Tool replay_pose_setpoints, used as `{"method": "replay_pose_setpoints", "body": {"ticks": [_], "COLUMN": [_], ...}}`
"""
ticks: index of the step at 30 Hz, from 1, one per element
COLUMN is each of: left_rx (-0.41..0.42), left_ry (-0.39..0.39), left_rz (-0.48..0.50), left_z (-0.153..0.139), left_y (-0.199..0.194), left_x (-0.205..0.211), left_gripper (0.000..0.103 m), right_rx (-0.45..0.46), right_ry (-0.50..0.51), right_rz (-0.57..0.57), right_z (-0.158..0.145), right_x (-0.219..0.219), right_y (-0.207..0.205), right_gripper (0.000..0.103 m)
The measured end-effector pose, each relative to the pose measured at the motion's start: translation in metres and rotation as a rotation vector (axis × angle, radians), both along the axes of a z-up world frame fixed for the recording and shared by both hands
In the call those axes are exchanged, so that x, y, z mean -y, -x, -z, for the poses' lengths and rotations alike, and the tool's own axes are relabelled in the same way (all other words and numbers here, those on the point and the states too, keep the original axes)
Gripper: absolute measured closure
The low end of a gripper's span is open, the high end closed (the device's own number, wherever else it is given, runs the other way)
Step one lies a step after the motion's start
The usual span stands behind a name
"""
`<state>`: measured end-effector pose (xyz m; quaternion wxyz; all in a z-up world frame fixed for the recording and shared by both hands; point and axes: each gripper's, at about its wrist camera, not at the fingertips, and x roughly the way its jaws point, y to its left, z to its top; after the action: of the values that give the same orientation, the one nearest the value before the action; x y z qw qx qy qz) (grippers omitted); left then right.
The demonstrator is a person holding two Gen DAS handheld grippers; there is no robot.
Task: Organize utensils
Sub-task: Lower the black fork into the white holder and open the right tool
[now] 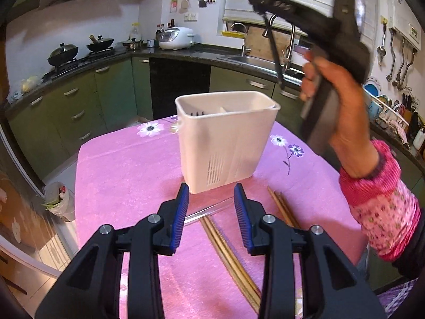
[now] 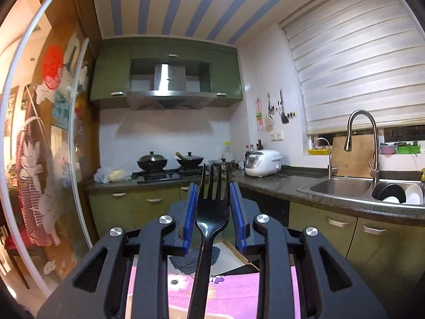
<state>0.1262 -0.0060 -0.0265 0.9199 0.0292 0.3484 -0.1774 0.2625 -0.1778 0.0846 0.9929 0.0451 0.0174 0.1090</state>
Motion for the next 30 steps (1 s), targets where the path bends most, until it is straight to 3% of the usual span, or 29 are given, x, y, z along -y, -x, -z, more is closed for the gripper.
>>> {"method": "replay_pose_setpoints", "body": {"ticks": [9,20,22,30], "left_rx": [-0.018,-0.044,-0.053,-0.068], "left_ry": [0.027,0.016,0.018,0.023], "left_rz": [-0.017,-0.039,-0.053,-0.104], "left_z": [0.008,0.02,0.022,0.028], "left_y": [-0.011,-0.016,-0.018,-0.023], "left_x": [-0.009,-0.007,-0.01,-0.016], "left_gripper": [0.069,0.069,0.069,0.068], "right_rx": [-0.025,-0.067,-0.063,-0.013], "right_ry": [0.031,0.06,0.054,0.014], "right_rz": [0.026,0.027,0.025,0.007], "right_z": [0.031,0.075,0.08,0.077], "right_x": [-0.013,-0.018,-0.015,0.004], "right_y": [-0.034,-0.019,-0.012,0.028], "right_gripper": [0.078,0.077,0.064,0.056]}}
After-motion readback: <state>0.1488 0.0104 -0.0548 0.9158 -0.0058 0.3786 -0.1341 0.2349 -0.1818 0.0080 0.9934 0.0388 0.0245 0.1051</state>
